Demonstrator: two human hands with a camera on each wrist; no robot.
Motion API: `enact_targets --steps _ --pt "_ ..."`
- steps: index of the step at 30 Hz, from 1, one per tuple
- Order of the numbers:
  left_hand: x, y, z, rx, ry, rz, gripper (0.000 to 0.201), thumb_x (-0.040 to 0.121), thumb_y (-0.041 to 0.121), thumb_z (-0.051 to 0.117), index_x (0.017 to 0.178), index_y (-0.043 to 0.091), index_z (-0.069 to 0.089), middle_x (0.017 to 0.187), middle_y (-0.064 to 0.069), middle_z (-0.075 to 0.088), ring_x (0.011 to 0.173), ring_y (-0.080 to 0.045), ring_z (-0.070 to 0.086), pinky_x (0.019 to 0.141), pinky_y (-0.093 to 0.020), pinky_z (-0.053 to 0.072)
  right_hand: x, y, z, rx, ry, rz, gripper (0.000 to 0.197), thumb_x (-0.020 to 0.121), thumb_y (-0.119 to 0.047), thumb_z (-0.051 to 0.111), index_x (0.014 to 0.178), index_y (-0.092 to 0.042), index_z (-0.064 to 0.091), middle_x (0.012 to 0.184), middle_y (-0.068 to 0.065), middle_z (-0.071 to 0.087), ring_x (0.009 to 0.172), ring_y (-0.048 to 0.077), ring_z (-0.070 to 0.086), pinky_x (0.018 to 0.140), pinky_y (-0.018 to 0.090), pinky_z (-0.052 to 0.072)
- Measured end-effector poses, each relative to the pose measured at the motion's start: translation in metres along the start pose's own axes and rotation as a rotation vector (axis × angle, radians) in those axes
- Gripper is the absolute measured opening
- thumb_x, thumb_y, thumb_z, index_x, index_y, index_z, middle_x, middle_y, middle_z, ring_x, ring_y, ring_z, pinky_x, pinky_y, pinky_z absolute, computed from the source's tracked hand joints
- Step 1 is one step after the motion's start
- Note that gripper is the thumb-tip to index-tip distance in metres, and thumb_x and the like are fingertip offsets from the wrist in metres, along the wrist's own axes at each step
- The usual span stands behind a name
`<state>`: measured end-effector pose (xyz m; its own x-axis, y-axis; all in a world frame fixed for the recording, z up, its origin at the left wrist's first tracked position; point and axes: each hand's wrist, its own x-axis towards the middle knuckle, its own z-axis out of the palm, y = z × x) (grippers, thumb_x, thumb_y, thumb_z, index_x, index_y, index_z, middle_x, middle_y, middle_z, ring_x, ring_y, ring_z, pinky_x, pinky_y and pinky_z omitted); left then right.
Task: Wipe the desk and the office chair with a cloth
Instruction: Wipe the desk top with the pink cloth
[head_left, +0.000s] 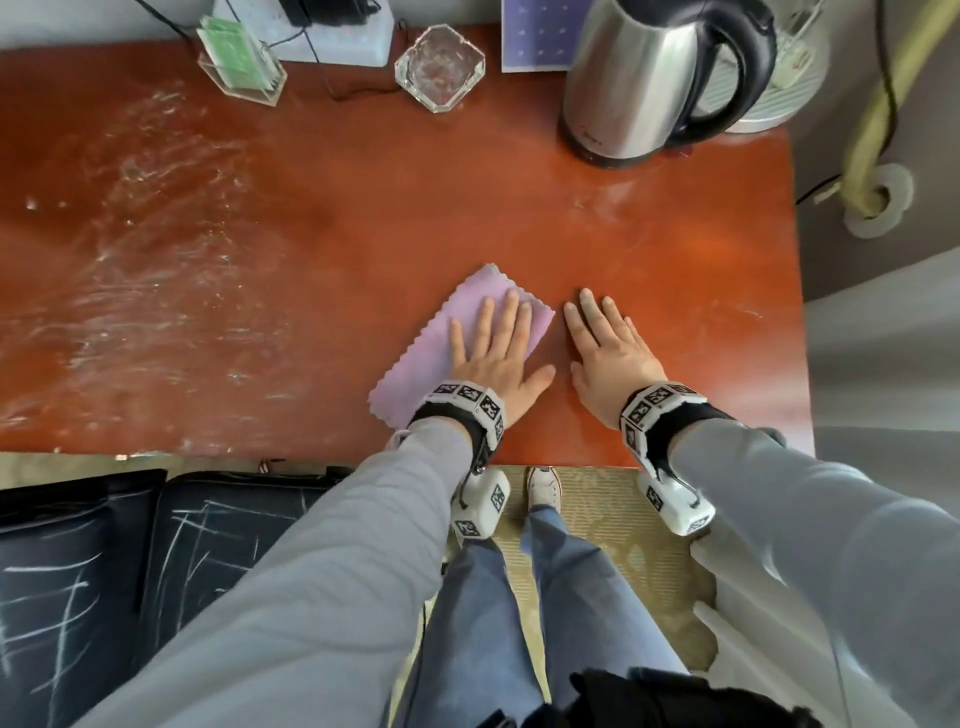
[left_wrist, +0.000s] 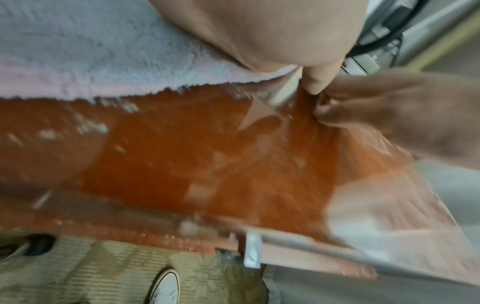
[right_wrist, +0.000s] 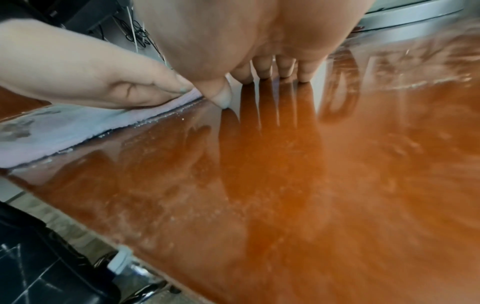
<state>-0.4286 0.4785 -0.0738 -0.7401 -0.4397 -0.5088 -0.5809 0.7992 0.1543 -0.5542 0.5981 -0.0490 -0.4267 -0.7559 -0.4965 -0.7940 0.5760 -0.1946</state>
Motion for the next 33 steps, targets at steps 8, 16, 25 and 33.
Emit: enact_targets --steps 8,16,25,33 --pt "-0.022 -0.064 -0.037 -0.38 0.124 0.187 0.076 0.101 0.024 0.042 0.162 0.022 -0.003 0.167 0.007 -0.011 0.155 -0.012 -0.007 0.125 -0.039 -0.005 -0.011 -0.022 -0.006 -0.032 0.076 0.027 0.083 0.087 -0.004 0.04 0.158 -0.012 -0.002 0.165 0.003 -0.012 0.152 0.027 -0.009 0.124 0.042 0.001" --pt "-0.091 -0.143 0.012 -0.415 0.357 -0.095 0.066 0.096 0.009 0.043 0.159 0.009 0.021 0.169 -0.006 0.005 0.156 -0.019 -0.001 0.127 -0.042 0.001 0.017 -0.159 0.005 -0.07 -0.004 -0.342 0.059 0.105 -0.03 0.035 0.157 -0.036 0.009 0.164 0.008 -0.019 0.15 0.037 -0.013 0.123 0.053 0.002" --pt "-0.145 -0.151 0.08 -0.029 0.189 -0.05 0.081 0.099 0.055 0.018 0.159 0.01 -0.012 0.165 -0.007 -0.025 0.154 -0.022 -0.018 0.125 -0.05 -0.003 -0.007 -0.095 0.047 -0.17 0.002 -0.065 0.061 0.1 -0.054 0.018 0.147 -0.053 -0.021 0.161 0.002 -0.028 0.147 0.042 -0.019 0.12 0.059 0.001" --pt "-0.144 -0.148 0.068 0.061 0.052 -0.091 0.111 0.091 0.064 0.046 0.154 0.007 -0.025 0.159 -0.009 -0.037 0.15 -0.025 -0.028 0.124 -0.051 -0.008 -0.039 -0.161 0.081 -0.089 0.023 -0.05 0.063 0.102 -0.051 0.021 0.152 -0.045 -0.017 0.16 0.01 -0.03 0.145 0.047 -0.021 0.118 0.063 -0.005"
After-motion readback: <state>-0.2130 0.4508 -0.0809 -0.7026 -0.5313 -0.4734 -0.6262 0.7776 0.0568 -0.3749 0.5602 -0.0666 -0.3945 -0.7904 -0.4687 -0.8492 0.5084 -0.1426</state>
